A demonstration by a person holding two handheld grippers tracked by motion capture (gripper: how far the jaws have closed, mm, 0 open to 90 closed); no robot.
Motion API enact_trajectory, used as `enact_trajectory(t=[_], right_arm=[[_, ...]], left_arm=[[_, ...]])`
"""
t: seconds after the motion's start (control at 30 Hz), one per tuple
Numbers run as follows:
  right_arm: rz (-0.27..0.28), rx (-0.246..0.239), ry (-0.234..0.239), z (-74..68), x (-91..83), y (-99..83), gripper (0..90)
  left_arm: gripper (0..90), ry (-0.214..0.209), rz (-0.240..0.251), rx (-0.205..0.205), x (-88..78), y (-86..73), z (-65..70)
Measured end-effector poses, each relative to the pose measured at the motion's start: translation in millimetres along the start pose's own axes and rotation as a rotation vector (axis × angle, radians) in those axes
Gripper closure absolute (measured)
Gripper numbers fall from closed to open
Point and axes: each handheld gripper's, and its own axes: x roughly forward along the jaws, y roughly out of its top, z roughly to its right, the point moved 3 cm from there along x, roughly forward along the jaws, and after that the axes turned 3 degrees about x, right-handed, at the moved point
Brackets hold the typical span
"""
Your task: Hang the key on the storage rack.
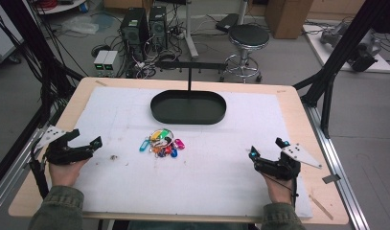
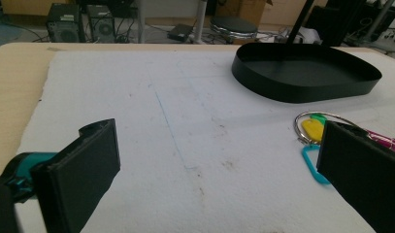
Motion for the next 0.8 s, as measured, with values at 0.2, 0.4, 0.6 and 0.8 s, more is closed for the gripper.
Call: enact_trajectory(t=[0.2, 0.4, 0.6, 0.8], right_arm=[[-0.005, 0.0, -0.006, 0.8, 0.3, -0.3, 0.3], [0.001, -0.007, -0.012, 1.1, -0.6, -0.1, 0.3], [-0.005, -0.004, -0.011, 1.1, 0.7, -0.8, 0.3], [-0.01, -0.005, -0.012, 0.0, 1.8, -1.3, 0.3]], left_arm=[[2.3, -0.006, -0.013, -0.005, 0.4, -1.0, -0.9], [2.3, -0.009, -0.016, 0.001, 0.7, -1.0, 0.2], [2.3, -0.002, -0.022, 0.002, 2.6, -1.4, -0.4], [2.3, 0.011, -0.064, 0.005, 7.3, -0.9, 2.4]])
